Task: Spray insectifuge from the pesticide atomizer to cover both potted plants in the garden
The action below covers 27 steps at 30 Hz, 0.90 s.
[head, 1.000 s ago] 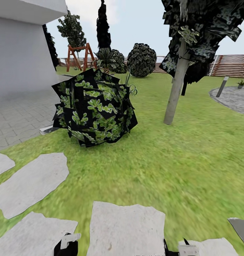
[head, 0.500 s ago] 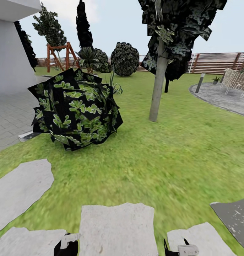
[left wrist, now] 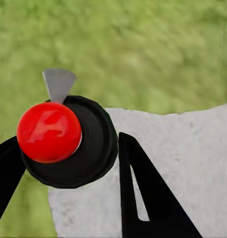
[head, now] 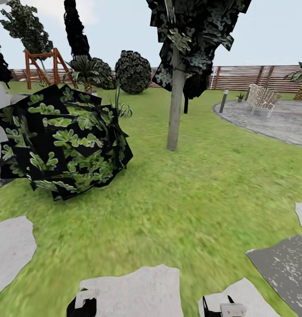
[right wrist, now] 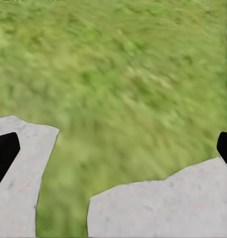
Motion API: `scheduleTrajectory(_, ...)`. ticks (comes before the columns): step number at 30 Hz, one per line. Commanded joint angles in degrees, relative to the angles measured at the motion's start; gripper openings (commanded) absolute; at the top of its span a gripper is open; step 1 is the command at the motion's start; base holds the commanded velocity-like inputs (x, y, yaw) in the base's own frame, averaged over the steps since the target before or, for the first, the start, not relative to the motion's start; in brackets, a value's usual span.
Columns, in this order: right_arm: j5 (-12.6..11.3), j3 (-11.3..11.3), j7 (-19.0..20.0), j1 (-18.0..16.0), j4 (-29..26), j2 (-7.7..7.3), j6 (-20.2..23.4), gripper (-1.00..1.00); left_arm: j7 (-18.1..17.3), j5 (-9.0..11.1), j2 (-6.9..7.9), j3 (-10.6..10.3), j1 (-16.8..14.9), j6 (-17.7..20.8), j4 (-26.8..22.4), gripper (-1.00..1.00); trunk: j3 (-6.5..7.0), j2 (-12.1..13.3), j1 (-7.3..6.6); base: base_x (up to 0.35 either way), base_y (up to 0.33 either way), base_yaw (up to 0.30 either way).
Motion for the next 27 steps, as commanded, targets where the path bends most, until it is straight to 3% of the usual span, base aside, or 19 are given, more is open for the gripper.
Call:
scheduleTrajectory(1,0.60,0.01,-0.50,-0.05,0.06,0.00,-0.07,1.00,-0.02,0.54,0.02,-0.13,-0.01,-0.19,0.01,-1.00,-0.05,-0.02,0.02,0.331,-0.071,-0.269)
scheduleTrajectory(11,0.60,0.01,-0.50,-0.05,0.05,0.00,-0.11,1.00,0.00,0.52,0.02,-0.13,-0.01,-0.19,0.01,-1.00,-0.05,-0.02,0.02,0.311,-0.114,-0.269)
scheduleTrajectory(27,0.60,0.01,-0.50,-0.05,0.06,0.00,-0.04,1.00,-0.03,0.54,0.02,-0.13,-0.01,-0.19,0.01,-1.00,-0.05,-0.02,0.02,0.039,-0.267,-0.269)
